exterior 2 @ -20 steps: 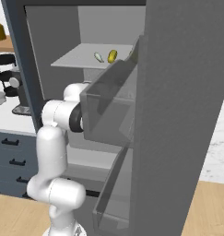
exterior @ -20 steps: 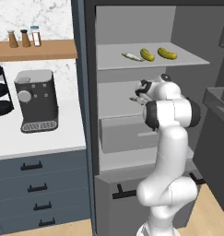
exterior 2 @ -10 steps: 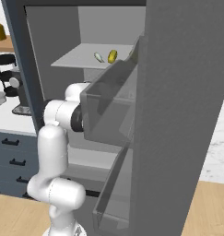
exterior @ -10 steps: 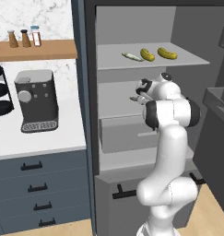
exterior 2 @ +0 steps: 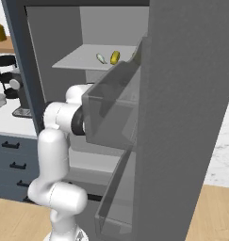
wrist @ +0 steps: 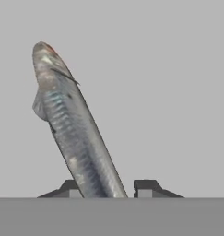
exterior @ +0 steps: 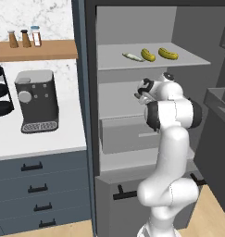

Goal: Place one cucumber and one fish in each tupperware on the nearby counter, to pack two identical lunches.

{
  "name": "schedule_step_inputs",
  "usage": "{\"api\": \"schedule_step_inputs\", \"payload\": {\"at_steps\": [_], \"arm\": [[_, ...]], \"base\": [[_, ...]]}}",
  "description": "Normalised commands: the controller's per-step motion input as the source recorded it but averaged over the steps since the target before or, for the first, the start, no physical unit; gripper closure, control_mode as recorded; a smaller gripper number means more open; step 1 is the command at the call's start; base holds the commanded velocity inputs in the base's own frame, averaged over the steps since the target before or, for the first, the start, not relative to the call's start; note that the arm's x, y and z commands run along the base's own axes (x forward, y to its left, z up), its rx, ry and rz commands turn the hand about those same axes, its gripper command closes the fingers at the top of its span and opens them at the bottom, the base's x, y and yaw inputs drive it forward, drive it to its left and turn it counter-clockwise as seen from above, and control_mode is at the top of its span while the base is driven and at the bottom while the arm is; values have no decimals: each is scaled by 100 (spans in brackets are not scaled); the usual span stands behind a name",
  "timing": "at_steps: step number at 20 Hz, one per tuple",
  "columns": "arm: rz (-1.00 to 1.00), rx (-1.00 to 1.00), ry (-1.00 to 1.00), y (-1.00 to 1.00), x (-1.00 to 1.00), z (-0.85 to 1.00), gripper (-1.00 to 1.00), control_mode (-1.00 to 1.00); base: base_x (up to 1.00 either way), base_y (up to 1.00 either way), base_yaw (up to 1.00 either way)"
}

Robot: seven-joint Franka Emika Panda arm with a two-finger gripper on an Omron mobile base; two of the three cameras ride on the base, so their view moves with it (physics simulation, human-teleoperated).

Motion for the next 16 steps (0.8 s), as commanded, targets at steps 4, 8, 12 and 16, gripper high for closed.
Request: {"api": "schedule_step_inputs", "payload": {"at_steps": [4,8,12,16], "arm": [[0,0,-1,0,-95,5,100,-100],[0,0,-9,8,-100,22,100,-100],[0,0,-10,16,-100,54,100,-100],[-1,0,-12,15,-100,99,100,-100]], "base": [[0,0,0],[0,0,0],[0,0,0],[0,0,0]]}}
